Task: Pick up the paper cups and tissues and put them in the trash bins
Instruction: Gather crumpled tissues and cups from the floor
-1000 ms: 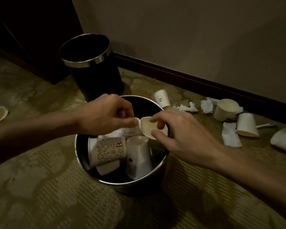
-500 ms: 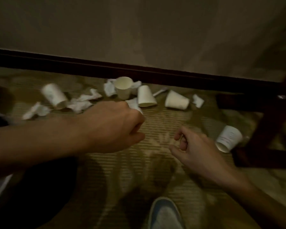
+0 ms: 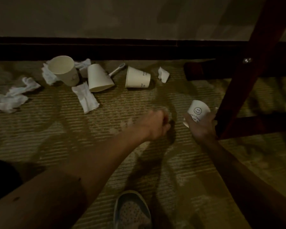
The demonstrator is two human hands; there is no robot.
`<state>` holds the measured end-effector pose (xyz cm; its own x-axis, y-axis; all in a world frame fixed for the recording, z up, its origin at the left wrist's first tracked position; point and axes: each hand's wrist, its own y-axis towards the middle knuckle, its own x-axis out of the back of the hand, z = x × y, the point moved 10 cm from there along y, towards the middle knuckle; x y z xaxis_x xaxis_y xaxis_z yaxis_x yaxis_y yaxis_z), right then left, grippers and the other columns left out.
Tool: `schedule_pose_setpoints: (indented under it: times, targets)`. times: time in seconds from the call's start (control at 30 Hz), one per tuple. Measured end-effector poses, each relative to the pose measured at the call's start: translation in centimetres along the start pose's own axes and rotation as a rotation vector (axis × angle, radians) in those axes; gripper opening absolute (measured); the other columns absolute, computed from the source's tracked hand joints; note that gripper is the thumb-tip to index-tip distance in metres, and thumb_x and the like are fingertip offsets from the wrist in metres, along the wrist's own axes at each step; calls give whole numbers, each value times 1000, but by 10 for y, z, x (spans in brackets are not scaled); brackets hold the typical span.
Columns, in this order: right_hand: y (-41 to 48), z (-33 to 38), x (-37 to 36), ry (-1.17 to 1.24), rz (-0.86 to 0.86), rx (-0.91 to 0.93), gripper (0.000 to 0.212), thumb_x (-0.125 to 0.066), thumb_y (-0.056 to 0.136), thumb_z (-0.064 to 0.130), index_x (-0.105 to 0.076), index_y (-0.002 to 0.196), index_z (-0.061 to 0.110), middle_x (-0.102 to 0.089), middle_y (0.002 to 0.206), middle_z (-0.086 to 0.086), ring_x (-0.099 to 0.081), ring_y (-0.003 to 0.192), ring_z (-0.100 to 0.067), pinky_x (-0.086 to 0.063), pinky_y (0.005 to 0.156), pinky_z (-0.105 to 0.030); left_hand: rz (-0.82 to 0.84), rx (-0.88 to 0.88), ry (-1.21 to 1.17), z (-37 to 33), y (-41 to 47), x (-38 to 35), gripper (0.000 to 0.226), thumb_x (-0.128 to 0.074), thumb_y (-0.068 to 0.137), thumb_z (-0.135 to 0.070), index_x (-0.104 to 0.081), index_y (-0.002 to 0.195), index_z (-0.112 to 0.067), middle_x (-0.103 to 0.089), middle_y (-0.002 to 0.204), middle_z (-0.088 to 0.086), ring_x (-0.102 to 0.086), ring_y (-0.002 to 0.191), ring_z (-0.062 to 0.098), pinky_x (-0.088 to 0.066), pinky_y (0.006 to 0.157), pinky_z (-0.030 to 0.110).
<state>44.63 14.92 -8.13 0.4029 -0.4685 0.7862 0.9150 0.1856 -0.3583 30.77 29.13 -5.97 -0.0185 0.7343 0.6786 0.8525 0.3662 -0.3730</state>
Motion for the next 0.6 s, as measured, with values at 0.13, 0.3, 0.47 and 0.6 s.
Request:
schedule_pose_setpoints:
  times: [0.13,0.3,0.47,0.6]
  targets:
    - [16,14,-9,101,36,76,83,-75,82,36,-27,145,11,-44,143,-15,-48,127,-34,-43,103,-48,-36,101,-251,22,20,-14,10,-58,96,-27,-63,103,-26,-63,86,-9,-61,85,14,-50,70,26]
    - [5,28,-51,395,348,87,56,-73,86,21,-39,130,21,-58,121,-5,-64,93,-13,-58,63,-28,-144,335,-782,51,21,-25,23,-58,96,-35,-58,115,-22,-65,103,0,-62,90,18,-55,81,36]
    - [-16,40,-80,502,522,50,41,-65,91,31,-47,127,23,-62,119,-4,-67,99,-20,-56,66,-31,-159,390,-1047,58,9,-28,30,-58,96,-42,-58,116,-20,-69,108,8,-71,92,29,-61,76,47]
    - [-21,48,-93,553,569,-15,59,-64,89,44,-41,138,19,-62,123,-5,-66,103,-21,-60,78,-41,-194,388,-1010,64,9,-22,37,-66,91,-42,-55,122,-24,-68,113,7,-70,96,25,-60,79,46]
